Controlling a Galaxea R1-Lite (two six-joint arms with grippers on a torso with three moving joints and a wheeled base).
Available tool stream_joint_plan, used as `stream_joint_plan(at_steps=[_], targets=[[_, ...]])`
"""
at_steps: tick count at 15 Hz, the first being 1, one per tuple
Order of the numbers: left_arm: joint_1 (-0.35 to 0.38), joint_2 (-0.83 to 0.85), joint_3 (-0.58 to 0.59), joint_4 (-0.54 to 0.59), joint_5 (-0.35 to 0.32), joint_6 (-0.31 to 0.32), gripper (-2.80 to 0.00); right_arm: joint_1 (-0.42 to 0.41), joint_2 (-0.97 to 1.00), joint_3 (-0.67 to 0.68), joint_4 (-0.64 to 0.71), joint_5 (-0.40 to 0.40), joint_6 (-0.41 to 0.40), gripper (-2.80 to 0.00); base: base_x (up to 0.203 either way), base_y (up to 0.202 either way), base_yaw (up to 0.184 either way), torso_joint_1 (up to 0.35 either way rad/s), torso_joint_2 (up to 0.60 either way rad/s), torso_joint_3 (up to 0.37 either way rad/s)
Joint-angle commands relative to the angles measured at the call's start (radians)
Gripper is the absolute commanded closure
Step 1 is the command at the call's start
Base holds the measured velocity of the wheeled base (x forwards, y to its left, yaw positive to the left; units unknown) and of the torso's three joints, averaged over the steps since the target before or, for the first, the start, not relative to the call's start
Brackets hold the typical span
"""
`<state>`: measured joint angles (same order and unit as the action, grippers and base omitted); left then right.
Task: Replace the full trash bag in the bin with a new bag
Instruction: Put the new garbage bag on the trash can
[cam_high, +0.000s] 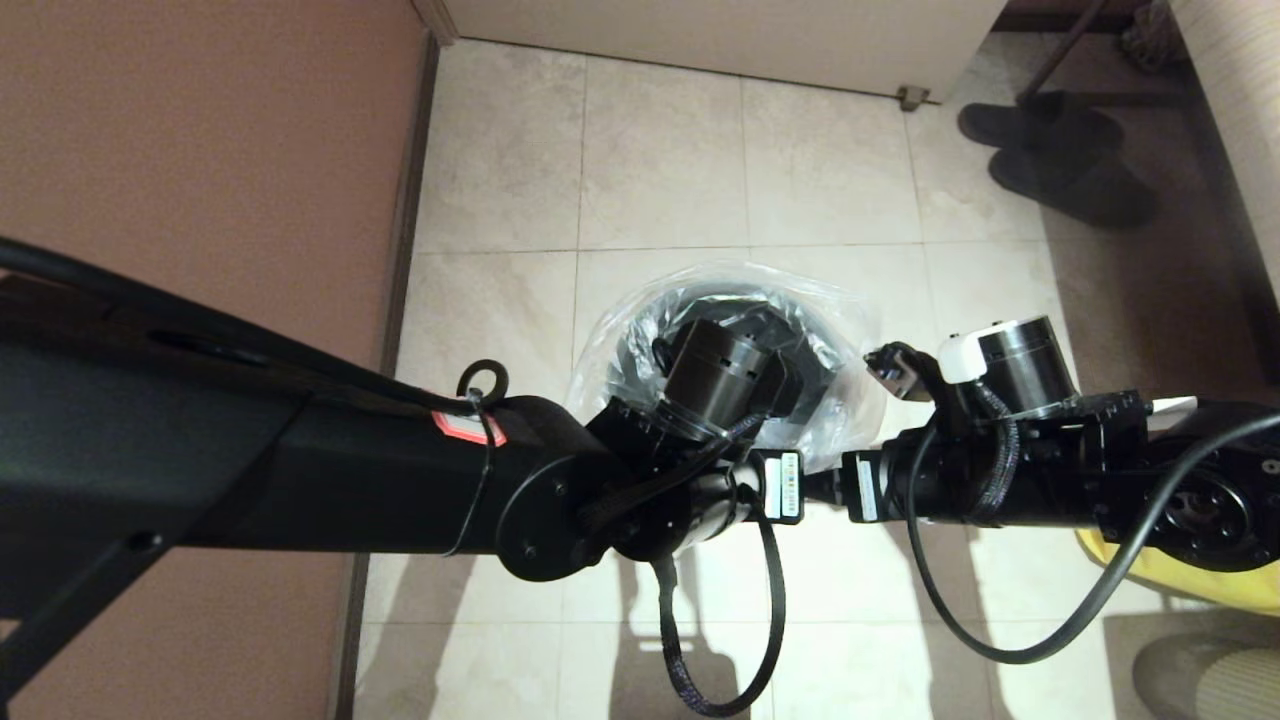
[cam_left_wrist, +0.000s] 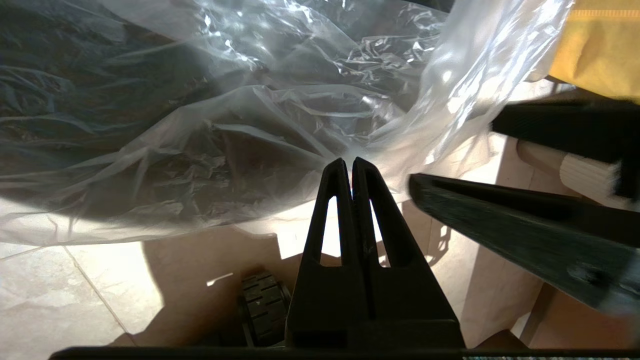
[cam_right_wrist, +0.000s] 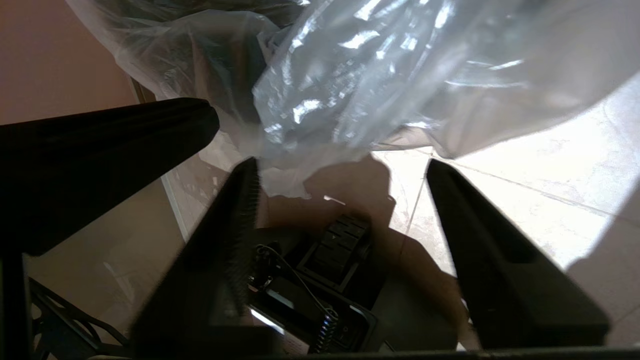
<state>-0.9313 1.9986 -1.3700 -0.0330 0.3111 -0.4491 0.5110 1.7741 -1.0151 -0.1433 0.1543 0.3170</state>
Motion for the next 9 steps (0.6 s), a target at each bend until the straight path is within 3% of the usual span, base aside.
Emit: stream_joint_plan(at_steps=[1, 3, 9], targets=[[-0.001, -0.008, 0.002, -0.001, 0.0, -0.003, 0.0, 0.006, 0.017, 0.001, -0.007, 0.001, 0.006, 0.0, 0.0, 0.0, 0.0, 0.0, 0.0, 0.0], [-0.017, -0.011, 0.002, -0.001, 0.0, -0.005, 0.0, 0.01, 0.01, 0.0, -0.043, 0.001, 0.047, 0.0, 0.0, 0.0, 0.0, 0.0, 0.0, 0.0], [-0.013, -0.019, 0.053, -0.004, 0.0, -0.011, 0.0, 0.012, 0.018, 0.002, -0.055, -0.001, 0.051, 0.0, 0.0, 0.0, 0.0, 0.0, 0.0, 0.0]])
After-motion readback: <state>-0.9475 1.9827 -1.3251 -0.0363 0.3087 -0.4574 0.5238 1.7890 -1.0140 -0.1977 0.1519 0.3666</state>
